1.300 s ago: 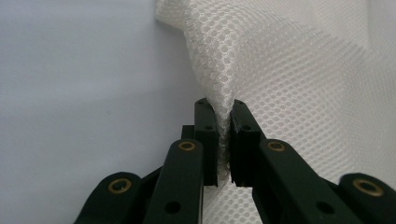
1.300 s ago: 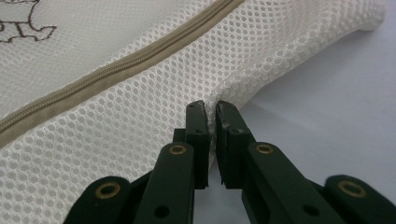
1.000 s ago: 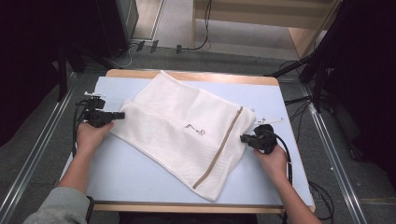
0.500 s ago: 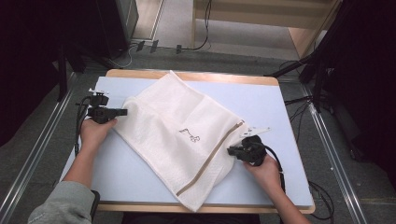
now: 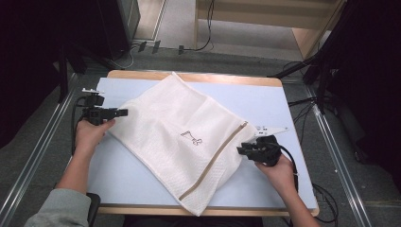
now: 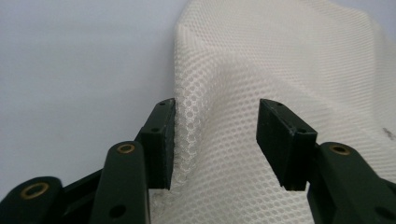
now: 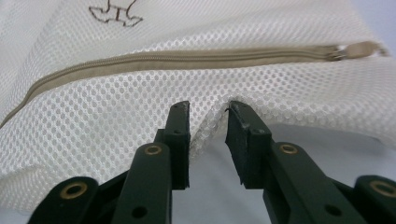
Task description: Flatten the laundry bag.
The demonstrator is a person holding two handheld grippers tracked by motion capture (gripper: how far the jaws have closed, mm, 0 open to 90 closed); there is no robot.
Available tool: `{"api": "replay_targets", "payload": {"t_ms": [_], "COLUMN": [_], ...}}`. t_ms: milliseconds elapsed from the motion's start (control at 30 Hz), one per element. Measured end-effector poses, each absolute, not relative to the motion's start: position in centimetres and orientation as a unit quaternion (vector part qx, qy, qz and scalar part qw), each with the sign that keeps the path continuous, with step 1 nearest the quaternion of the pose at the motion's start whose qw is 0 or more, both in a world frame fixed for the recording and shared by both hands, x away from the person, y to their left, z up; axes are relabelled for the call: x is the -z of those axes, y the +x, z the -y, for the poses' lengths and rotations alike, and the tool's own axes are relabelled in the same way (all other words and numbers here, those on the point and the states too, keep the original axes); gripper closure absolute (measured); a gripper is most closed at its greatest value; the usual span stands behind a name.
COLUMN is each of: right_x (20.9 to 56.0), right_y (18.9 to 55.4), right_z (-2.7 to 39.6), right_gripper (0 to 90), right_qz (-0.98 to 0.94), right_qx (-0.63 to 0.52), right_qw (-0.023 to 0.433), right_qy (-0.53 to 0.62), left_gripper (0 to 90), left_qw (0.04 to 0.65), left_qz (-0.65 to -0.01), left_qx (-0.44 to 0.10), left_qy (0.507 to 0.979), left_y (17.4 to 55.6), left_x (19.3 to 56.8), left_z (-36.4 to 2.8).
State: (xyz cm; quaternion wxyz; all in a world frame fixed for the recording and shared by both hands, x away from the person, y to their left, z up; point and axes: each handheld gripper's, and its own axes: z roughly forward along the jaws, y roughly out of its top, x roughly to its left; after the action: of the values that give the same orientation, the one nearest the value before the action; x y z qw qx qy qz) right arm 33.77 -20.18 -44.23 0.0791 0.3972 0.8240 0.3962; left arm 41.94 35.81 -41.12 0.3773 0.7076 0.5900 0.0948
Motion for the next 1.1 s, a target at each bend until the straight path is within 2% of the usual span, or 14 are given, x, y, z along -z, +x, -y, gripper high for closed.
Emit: {"api": "replay_targets", "payload": {"t_ms": [133, 367, 567, 767, 867, 1100], "right_x": [43.3, 42.0, 43.2, 44.4, 45.0, 45.8], "right_y": [34.4, 35.9, 38.6, 41.3, 42.2, 44.1], "right_z": [21.2, 22.8, 22.9, 23.2, 23.6, 24.0], "right_gripper": [68.2, 65.7, 65.5, 63.3, 63.1, 56.4], "right_qz": [-0.810, -0.795, -0.794, -0.786, -0.780, -0.777], "right_qx": [-0.413, -0.425, -0.407, -0.394, -0.398, -0.386], "right_qw": [0.088, 0.115, 0.123, 0.111, 0.121, 0.123], "right_qy": [0.408, 0.417, 0.435, 0.463, 0.468, 0.482], "left_gripper": [45.9, 45.6, 47.5, 49.2, 49.1, 52.8], "left_qw": [0.373, 0.383, 0.386, 0.372, 0.354, 0.345], "left_qz": [-0.583, -0.585, -0.588, -0.596, -0.597, -0.613], "left_qx": [-0.119, -0.109, -0.099, -0.096, -0.100, -0.083], "left_qy": [0.712, 0.707, 0.704, 0.705, 0.713, 0.706], "left_y": [40.7, 38.6, 36.2, 33.6, 32.7, 30.9], "left_x": [40.1, 39.5, 39.8, 40.7, 41.3, 42.6], "left_z": [-35.9, -36.1, -35.3, -34.7, -34.3, -34.0]}}
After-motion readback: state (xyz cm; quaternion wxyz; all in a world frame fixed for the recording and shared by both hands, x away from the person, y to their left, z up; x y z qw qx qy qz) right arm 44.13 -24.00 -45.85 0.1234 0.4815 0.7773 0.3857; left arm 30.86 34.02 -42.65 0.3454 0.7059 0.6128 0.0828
